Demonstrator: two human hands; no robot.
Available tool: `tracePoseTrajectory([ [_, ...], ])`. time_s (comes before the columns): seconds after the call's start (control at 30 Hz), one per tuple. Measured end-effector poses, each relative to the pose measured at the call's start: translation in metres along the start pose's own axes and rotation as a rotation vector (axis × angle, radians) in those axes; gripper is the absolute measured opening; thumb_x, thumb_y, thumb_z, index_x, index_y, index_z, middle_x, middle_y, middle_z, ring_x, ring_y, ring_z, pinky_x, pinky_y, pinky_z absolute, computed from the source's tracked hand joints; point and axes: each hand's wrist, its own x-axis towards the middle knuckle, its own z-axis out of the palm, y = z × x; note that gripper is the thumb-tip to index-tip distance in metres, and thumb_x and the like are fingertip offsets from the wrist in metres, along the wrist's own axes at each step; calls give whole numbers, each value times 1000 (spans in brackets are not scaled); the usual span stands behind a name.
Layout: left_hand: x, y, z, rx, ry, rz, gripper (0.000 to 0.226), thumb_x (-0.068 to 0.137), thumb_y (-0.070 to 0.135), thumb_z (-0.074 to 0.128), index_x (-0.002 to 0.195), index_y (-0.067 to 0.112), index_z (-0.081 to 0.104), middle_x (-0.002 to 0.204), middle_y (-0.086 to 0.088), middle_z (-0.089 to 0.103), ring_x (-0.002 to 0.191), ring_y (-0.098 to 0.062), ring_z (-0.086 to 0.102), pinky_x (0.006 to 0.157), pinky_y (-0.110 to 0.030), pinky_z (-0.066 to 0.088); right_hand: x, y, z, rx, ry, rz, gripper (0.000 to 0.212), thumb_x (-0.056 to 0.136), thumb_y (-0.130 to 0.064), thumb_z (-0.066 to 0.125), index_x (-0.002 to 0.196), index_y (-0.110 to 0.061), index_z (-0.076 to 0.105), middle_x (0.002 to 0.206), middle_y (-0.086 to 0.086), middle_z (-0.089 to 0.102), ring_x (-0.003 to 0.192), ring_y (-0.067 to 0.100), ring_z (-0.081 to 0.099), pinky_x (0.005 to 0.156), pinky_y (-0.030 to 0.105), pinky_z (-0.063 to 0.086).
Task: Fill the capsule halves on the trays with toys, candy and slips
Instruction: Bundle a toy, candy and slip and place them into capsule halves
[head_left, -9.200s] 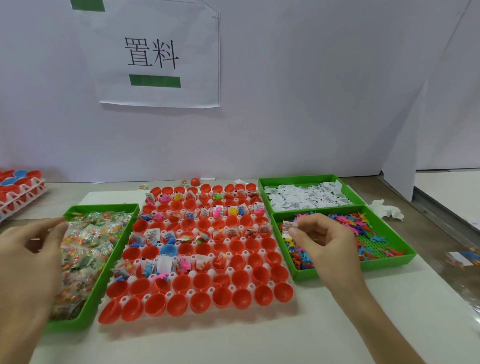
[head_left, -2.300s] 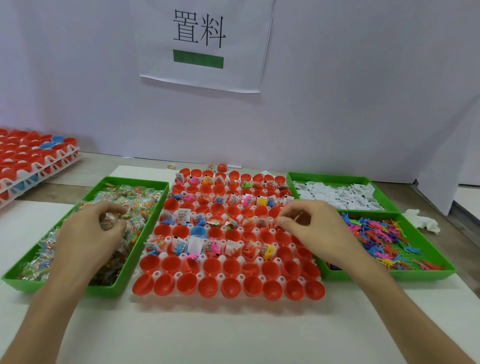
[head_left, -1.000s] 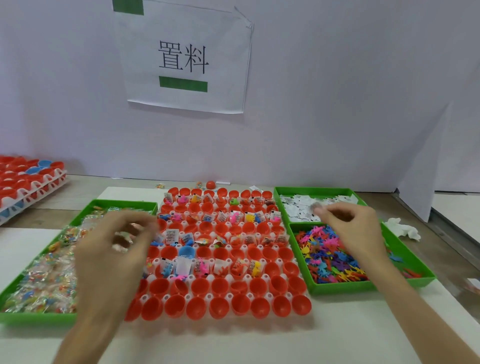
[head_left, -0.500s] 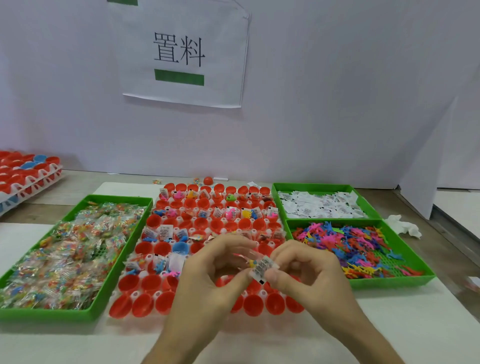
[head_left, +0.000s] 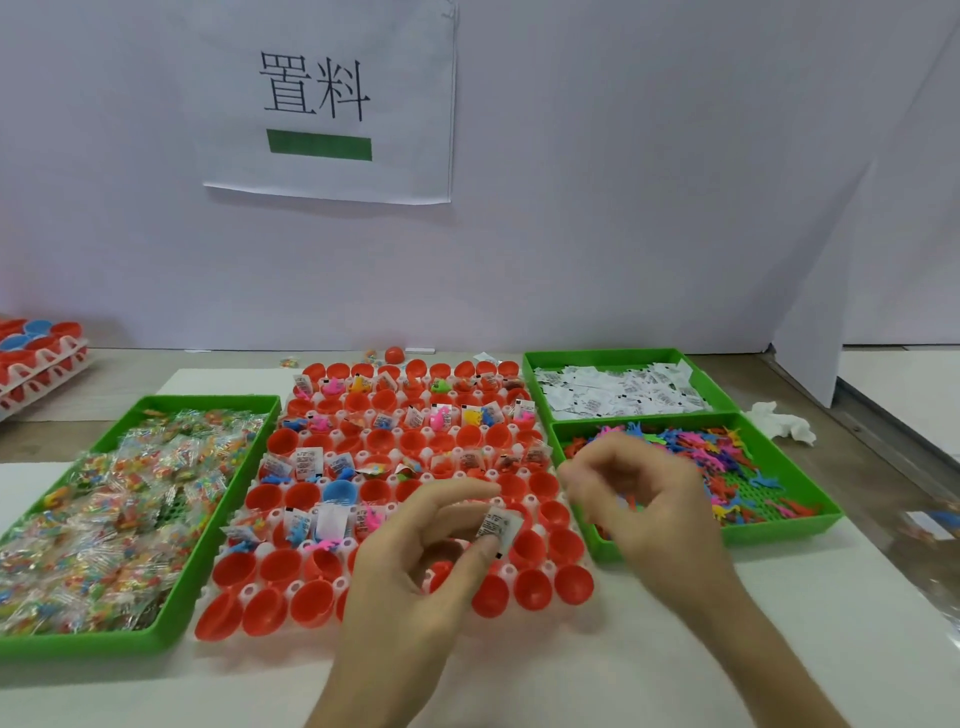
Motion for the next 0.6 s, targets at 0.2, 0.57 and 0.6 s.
tracePoseTrajectory([
  [0.2,-1,-6,2,133,19,82,38,84,3,71,91,41,74,90,14,75,83,-13,68,65,-25,55,14,53,-57,-511,213,235,19,84,-11,77,78,-29,72,67,-8,67,67,5,58,57,14,44],
  [0.57,-6,-7,8,195,-27,69,64,81,-15,71,100,46,76,96,23,75,97,-4,69,70,-30,56,10,57,-42,-738,-7,425,21,81,-26,78,72,-38,63,63,-15,63,65,1,55,83,38,49],
  [0.6,-6,-7,8,195,-25,61,64,81,-15,71,100,47,76,96,23,75,97,-4,69,70,-29,56,9,57,-40,-734,7,418,22,81,-20,75,74,-38,65,62,-16,64,65,1,56,84,39,49],
])
